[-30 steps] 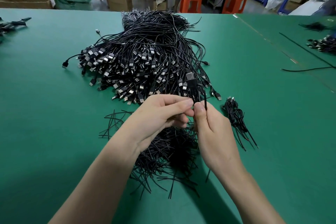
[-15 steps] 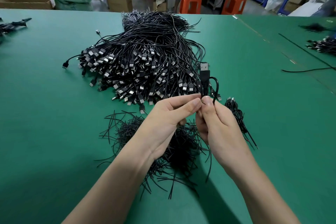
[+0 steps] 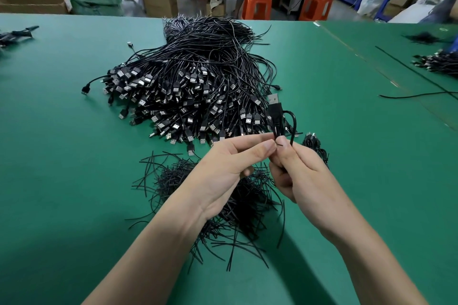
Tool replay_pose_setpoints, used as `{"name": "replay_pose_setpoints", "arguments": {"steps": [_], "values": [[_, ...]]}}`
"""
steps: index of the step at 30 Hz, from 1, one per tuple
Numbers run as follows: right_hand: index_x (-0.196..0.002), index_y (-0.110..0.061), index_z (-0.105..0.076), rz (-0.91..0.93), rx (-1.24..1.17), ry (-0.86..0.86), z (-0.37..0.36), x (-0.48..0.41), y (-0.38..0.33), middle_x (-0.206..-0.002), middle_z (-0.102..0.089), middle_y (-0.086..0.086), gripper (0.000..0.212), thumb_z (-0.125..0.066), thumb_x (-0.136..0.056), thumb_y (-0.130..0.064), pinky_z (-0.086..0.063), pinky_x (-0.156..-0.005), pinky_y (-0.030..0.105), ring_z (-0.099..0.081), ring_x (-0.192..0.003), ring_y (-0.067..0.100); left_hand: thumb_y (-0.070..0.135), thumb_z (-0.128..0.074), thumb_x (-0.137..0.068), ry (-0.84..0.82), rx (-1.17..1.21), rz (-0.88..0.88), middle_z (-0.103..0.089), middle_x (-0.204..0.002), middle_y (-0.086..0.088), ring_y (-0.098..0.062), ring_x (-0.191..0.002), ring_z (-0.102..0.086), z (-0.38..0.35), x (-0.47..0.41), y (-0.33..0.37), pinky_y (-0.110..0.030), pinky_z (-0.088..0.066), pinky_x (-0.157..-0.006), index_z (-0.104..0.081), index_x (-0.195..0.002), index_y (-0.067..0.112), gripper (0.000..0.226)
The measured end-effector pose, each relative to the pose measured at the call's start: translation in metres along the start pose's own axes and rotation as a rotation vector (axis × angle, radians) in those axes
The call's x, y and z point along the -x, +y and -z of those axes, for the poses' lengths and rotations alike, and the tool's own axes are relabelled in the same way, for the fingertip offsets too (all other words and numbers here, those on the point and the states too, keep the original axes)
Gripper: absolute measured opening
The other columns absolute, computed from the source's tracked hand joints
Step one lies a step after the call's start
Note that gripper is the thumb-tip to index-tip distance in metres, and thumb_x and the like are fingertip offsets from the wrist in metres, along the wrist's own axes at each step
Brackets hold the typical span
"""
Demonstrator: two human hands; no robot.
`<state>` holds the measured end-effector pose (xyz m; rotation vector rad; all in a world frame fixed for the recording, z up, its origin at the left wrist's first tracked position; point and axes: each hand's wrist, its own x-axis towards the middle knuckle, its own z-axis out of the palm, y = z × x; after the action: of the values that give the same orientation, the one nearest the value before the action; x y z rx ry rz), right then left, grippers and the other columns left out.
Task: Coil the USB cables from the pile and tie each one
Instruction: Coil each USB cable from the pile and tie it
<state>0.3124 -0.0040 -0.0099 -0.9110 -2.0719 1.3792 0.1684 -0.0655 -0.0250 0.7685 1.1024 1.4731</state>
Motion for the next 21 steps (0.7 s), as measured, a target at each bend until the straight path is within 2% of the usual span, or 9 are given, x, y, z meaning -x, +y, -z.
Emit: {"name": "replay_pose_setpoints", "arguments": {"steps": [3,7,9,12,14,17,21], "values": [[-0.063,-0.027,-0.036,-0.025,-0.049,0.003,0.000,0.001,-0.001,-0.054,-0.031,-0.014,0.045,-0.034,-0.099,-0.055,-0.023,-0.045,0.019,-0.025,-0.047,0.007,0.039,-0.079,-0.081,0.003,-0.038,-0.004,-0.078,-0.096,0.012,0.005,-0.086,-0.062,-0.002,0.000,0.001,-0.028,-0.034,-0.070,-0.083,-0.100,0.036,0.019],[-0.071,-0.017,-0.030,-0.061,-0.124,0.011,-0.001,0.002,-0.004,-0.056,-0.025,-0.010,0.041,-0.036,-0.083,-0.056,-0.020,-0.043,0.019,-0.019,-0.049,0.013,0.050,-0.079,-0.073,-0.003,-0.066,-0.009,-0.077,-0.096,0.012,0.002,-0.087,-0.060,-0.002,0.000,0.001,-0.028,-0.035,-0.073,-0.083,-0.099,0.039,0.028],[-0.072,-0.019,-0.031,-0.074,-0.186,0.002,-0.002,0.004,-0.006,-0.058,-0.022,-0.006,0.036,-0.033,-0.079,-0.054,-0.019,-0.044,0.021,-0.016,-0.052,0.016,0.050,-0.080,-0.071,0.006,-0.068,-0.018,-0.077,-0.096,0.011,0.004,-0.082,-0.060,-0.001,0.000,0.002,-0.027,-0.037,-0.075,-0.083,-0.097,0.039,0.029],[-0.068,-0.024,-0.035,-0.102,-0.252,0.031,-0.006,0.003,-0.010,-0.057,-0.023,-0.008,0.028,-0.030,-0.082,-0.047,-0.020,-0.042,0.018,-0.017,-0.049,0.014,0.039,-0.084,-0.076,-0.015,-0.055,-0.047,-0.078,-0.093,0.010,0.008,-0.075,-0.063,0.000,0.000,0.003,-0.011,-0.045,-0.072,-0.083,-0.095,0.036,0.020],[-0.069,-0.021,-0.032,-0.109,-0.240,0.071,-0.008,0.002,-0.011,-0.055,-0.024,-0.010,0.033,-0.035,-0.078,-0.053,-0.020,-0.042,0.018,-0.018,-0.048,0.012,0.030,-0.081,-0.080,-0.019,-0.054,-0.067,-0.078,-0.090,0.011,0.010,-0.073,-0.064,0.000,0.001,0.004,-0.003,-0.045,-0.069,-0.084,-0.093,0.036,0.014],[-0.067,-0.021,-0.031,-0.021,-0.087,0.148,-0.013,0.002,-0.009,-0.053,-0.027,-0.011,0.040,-0.032,-0.077,-0.059,-0.022,-0.048,0.026,-0.021,-0.050,0.010,0.028,-0.079,-0.081,-0.013,-0.081,-0.101,-0.078,-0.089,0.010,0.007,-0.079,-0.067,0.001,0.001,0.007,-0.004,-0.046,-0.072,-0.083,-0.092,0.036,0.014],[-0.065,-0.024,-0.034,0.019,-0.031,0.271,-0.020,0.003,-0.011,-0.057,-0.031,-0.012,0.035,-0.031,-0.090,-0.047,-0.023,-0.058,0.040,-0.026,-0.058,0.012,0.028,-0.080,-0.081,-0.010,-0.126,-0.140,-0.080,-0.100,0.003,-0.002,-0.097,-0.071,0.003,0.002,0.008,-0.011,-0.050,-0.086,-0.083,-0.100,0.030,0.019]]}}
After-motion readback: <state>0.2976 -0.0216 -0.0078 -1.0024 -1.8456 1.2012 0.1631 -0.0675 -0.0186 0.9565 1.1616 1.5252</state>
